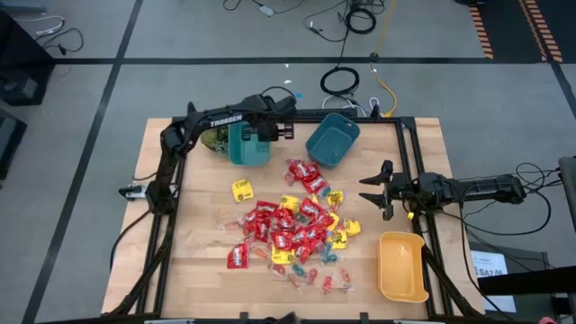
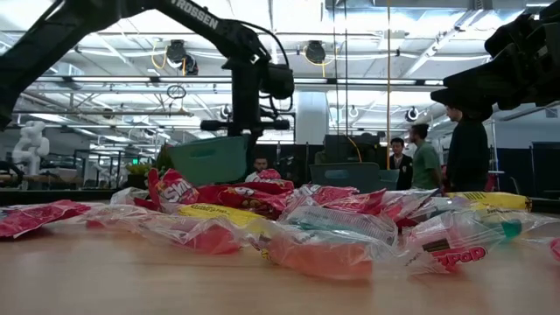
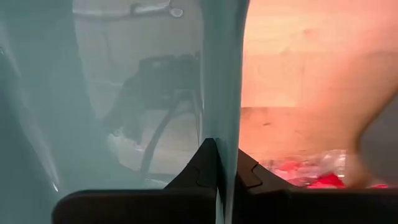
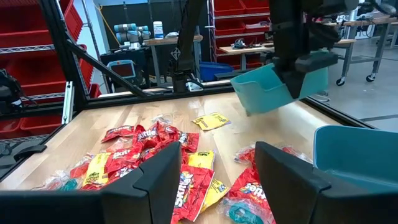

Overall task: Sort candy
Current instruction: Move the green bin to the top left of the table, then adjust the blue bin to the top center

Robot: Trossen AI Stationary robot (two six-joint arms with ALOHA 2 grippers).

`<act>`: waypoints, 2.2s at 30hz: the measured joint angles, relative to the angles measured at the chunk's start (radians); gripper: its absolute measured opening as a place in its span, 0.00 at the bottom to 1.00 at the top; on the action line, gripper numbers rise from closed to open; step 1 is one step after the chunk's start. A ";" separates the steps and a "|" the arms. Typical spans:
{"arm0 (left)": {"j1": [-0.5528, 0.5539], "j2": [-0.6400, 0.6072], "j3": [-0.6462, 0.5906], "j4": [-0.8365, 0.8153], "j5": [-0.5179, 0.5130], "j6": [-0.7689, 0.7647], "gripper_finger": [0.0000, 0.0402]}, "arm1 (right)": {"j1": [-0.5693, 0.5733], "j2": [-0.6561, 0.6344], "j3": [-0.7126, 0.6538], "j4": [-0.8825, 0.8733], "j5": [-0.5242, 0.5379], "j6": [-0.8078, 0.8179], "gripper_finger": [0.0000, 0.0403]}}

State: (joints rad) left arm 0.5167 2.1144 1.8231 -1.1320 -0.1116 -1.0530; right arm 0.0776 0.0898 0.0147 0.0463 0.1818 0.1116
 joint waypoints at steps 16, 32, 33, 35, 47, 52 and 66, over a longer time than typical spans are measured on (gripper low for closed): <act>-0.017 0.119 -0.002 0.069 0.099 0.013 0.10 | 0.000 0.000 0.000 0.000 0.000 0.000 0.49; -0.022 0.119 -0.002 0.229 0.157 -0.009 0.14 | 0.000 0.000 0.000 0.000 0.000 0.000 0.49; -0.022 0.119 -0.002 0.236 0.165 -0.007 0.14 | 0.000 0.000 0.000 0.000 0.000 0.000 0.49; -0.022 0.119 -0.002 0.236 0.168 -0.006 0.15 | 0.000 0.000 0.000 0.000 0.000 0.000 0.49; -0.022 0.111 -0.002 0.220 0.171 0.021 0.15 | 0.000 0.000 0.000 0.000 0.000 0.000 0.49; -0.022 0.104 -0.002 0.198 0.171 0.031 0.15 | 0.000 0.000 0.000 0.000 0.000 0.000 0.49; -0.019 0.048 0.000 0.178 0.135 0.041 0.15 | 0.000 0.000 0.000 0.000 0.000 0.000 0.49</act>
State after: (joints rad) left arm 0.4980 2.1626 1.8229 -0.9536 0.0235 -1.0122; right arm 0.0773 0.0902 0.0147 0.0467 0.1818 0.1112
